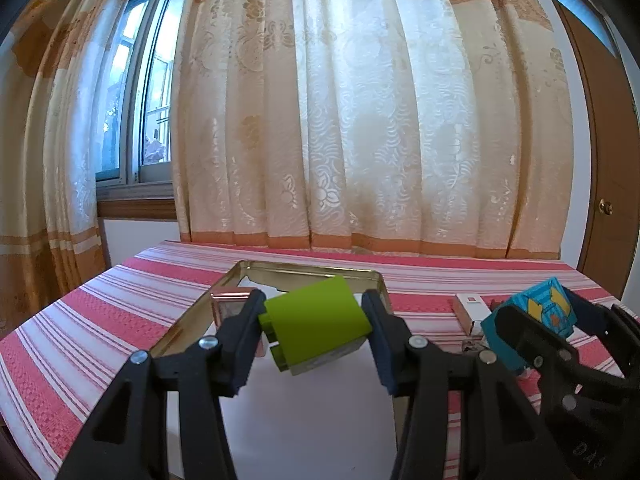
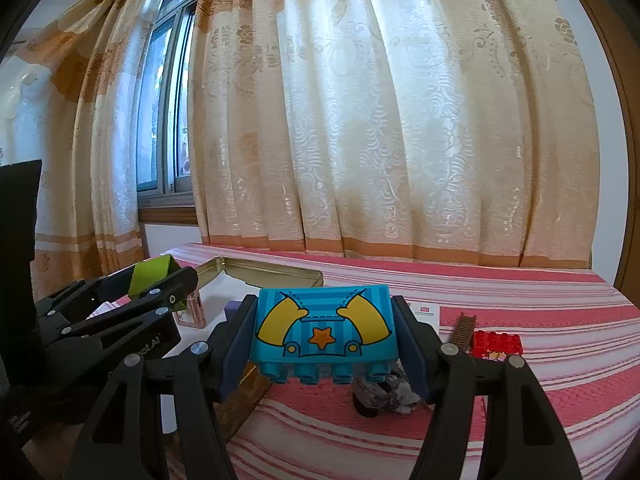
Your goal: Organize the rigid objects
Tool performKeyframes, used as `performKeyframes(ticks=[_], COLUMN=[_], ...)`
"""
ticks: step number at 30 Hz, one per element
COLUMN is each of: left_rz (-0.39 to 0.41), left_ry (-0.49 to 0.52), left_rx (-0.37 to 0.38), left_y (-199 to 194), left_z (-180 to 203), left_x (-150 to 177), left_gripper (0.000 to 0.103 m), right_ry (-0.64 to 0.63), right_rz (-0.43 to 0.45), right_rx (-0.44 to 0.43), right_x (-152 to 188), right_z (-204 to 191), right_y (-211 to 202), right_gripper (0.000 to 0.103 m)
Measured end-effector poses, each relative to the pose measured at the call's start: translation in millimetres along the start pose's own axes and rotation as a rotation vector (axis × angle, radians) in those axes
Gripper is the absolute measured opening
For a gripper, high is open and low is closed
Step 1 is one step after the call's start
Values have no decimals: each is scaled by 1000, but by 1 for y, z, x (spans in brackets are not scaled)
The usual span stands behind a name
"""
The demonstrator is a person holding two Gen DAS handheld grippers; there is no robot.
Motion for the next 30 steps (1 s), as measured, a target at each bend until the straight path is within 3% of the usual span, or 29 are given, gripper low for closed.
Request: performKeyframes(ticks=[30], left_rz=[-1], left_ry=[-2], left_rx=[-31], left_y=[0], left_z=[-24], left_x=[0], left_gripper=[49], right_ry=[-30], right_rz=[-9], right_rx=[-61], right_x=[0], right_z=[-19], right_y=[7], right_gripper=[67])
Point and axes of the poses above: each gripper's, at about its wrist camera, not at the fingertips, and y roughly the way its jaws point, z to its right, x to its underside, the point moved 5 cm from there along y, roughly the way its jaws point
